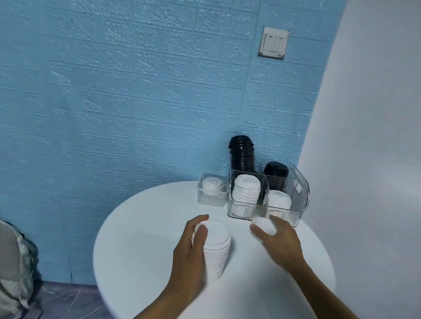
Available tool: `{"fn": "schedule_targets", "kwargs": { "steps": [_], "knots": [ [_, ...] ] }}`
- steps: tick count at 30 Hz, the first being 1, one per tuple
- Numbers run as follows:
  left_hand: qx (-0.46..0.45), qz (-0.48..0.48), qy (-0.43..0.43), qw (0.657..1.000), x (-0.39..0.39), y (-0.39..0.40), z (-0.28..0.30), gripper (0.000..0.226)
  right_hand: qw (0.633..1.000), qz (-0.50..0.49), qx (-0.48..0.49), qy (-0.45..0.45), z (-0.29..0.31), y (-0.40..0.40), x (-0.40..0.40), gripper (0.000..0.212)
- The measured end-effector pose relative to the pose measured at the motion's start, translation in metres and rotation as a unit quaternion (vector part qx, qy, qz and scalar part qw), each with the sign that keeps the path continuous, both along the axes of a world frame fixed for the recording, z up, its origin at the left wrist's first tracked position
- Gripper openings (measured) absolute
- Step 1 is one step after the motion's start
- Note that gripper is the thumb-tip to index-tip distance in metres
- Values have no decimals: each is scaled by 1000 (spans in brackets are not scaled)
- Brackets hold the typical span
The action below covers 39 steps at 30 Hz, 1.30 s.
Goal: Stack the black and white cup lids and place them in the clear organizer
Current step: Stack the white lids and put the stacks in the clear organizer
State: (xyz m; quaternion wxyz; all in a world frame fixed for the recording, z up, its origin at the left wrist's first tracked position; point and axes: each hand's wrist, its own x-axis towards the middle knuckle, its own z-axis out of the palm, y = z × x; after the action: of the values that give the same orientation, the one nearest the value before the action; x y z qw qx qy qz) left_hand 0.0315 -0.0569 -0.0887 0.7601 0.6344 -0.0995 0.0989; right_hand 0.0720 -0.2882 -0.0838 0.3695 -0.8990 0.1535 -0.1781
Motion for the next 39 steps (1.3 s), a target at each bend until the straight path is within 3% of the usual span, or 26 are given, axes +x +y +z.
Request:
{"fn": "schedule_targets", "kwargs": {
  "steps": [5, 11, 14, 18, 22, 27, 31, 39],
  "knots": [
    [-1, 0, 0, 1000, 0, 0, 0, 29, 1000, 1, 25, -1, -3, 1, 2, 90],
    [-1, 3, 1, 1000, 1, 0, -1, 30, 996, 8, 68, -65, 4, 5, 3, 85],
    [-2, 2, 3, 1000, 1, 0, -1, 31, 992, 41, 78, -91, 10, 12, 2, 77],
    [-6, 3, 4, 1000, 0, 0, 1, 30, 979, 118, 105, -129, 22, 24, -1, 91],
    [-1, 5, 1, 1000, -2, 0, 2, 22, 972, 179, 66, -136, 33, 36, -10, 105],
    [5, 6, 7, 1000, -3, 1, 2, 23, 960, 226, -88, -139, 53, 41, -27, 108],
    [2, 5, 0, 1000, -1, 1, 1, 21, 948, 251, -160, -114, 74, 48, -40, 106],
    [-6, 0, -17, 1000, 1, 1, -1, 32, 926, 332, -174, -49, 104, 61, -43, 112]
  ]
}}
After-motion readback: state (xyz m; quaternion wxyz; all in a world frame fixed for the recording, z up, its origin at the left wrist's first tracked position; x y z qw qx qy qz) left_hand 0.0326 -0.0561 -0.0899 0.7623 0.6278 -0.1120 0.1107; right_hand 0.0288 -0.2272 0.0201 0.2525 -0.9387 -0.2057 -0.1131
